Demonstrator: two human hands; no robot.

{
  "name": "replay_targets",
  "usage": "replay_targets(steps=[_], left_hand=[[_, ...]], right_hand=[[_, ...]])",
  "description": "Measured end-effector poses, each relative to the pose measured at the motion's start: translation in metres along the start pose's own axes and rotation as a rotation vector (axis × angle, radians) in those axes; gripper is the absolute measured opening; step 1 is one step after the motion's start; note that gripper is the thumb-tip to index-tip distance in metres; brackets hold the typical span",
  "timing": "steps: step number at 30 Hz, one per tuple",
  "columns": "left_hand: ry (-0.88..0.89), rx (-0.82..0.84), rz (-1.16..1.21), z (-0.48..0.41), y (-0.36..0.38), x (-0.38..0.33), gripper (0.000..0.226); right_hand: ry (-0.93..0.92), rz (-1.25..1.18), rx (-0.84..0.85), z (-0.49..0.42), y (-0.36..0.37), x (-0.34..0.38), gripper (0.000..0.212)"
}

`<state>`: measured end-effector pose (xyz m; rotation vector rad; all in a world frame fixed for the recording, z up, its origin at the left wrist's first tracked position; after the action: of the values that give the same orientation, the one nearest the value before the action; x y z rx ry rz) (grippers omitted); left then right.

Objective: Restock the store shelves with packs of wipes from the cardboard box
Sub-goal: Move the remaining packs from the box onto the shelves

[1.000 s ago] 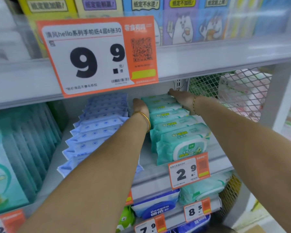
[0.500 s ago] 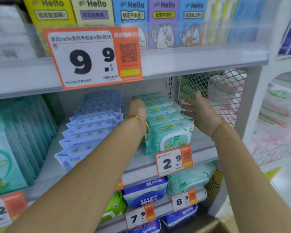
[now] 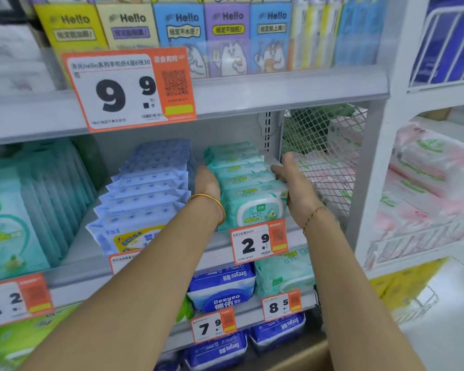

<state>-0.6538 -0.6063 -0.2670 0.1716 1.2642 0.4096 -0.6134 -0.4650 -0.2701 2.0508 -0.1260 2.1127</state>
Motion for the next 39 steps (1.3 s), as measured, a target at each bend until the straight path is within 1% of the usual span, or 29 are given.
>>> replay_targets(steps=[2,5,8,11,14,16,17,18,19,20,22,23,25,27,28,29,31,33,35,37,39], left_hand=[[-0.005,-0.006,0.012,0.001,-0.001,0.000,0.039],[-0.001,-0.037,0.047,0.007,-0.003,0.006,0.033],[0.047,0.024,0.010,0.019,-0.002,0.014,0.041],[0.062,0.027,0.032,0.027,0.003,0.013,0.044],[0.060,0.052,0.055,0.030,0.001,0.012,0.045],[0.050,0.030,0.012,0.037,0.001,0.009,0.044],[0.074,0.026,-0.041,0.041,0.000,0.007,0.044],[0.101,0.032,-0.102,0.048,-0.002,0.002,0.052],[0.146,0.039,-0.210,0.053,-0.006,-0.004,0.057],[0.221,0.028,-0.308,0.061,-0.011,-0.011,0.054],[0.417,0.040,-0.426,0.080,-0.029,-0.029,0.039],[0.511,0.057,-0.454,0.089,-0.040,-0.036,0.032],[0.660,0.062,-0.450,0.098,-0.067,-0.050,0.032],[0.715,-0.032,-0.542,0.089,-0.097,-0.061,0.033],[0.706,-0.109,-0.618,0.080,-0.113,-0.065,0.034],[0.691,-0.172,-0.682,0.071,-0.128,-0.068,0.035],[0.627,-0.238,-0.757,0.054,-0.154,-0.069,0.037],[0.500,-0.221,-0.724,0.040,-0.171,-0.063,0.034],[0.422,-0.162,-0.639,0.032,-0.177,-0.058,0.031],[0.393,-0.139,-0.571,0.027,-0.177,-0.055,0.035],[0.408,-0.119,-0.571,0.024,-0.174,-0.055,0.036]], right_hand=[[0.005,0.019,-0.032,0.001,0.001,0.000,0.066],[-0.044,0.098,-0.133,0.008,0.003,0.000,0.072],[-0.129,0.143,-0.222,0.013,0.006,-0.005,0.064],[-0.185,0.218,-0.241,0.017,0.010,-0.008,0.050],[-0.201,0.235,-0.236,0.018,0.012,-0.006,0.048],[-0.207,0.262,-0.262,0.021,0.013,-0.005,0.047],[-0.246,0.299,-0.303,0.022,0.013,-0.006,0.048],[-0.326,0.365,-0.360,0.025,0.014,-0.007,0.049],[-0.435,0.446,-0.412,0.028,0.017,-0.006,0.048],[-0.555,0.524,-0.437,0.034,0.024,-0.005,0.044],[-0.751,0.658,-0.396,0.046,0.047,-0.004,0.040],[-0.801,0.707,-0.345,0.051,0.062,-0.004,0.041],[-0.832,0.776,-0.224,0.062,0.096,-0.006,0.042],[-0.769,0.829,-0.069,0.073,0.128,-0.009,0.042],[-0.713,0.859,0.004,0.078,0.142,-0.012,0.045],[-0.683,0.902,0.048,0.082,0.154,-0.015,0.053],[-0.680,1.065,0.074,0.088,0.169,-0.020,0.073],[-0.643,1.257,0.079,0.088,0.176,-0.025,0.080],[-0.605,1.365,0.075,0.087,0.179,-0.026,0.081],[-0.573,1.387,0.078,0.085,0.180,-0.026,0.079],[-0.542,1.390,0.086,0.083,0.180,-0.025,0.078]])
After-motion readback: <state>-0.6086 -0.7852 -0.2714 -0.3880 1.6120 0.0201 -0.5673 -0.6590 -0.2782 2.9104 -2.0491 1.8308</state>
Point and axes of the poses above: each hand's wrist, its own z-axis away from the middle knuckle, its own y-axis out of the palm, x = y × z, the point moved 1 cm from there along -z, towards the middle knuckle
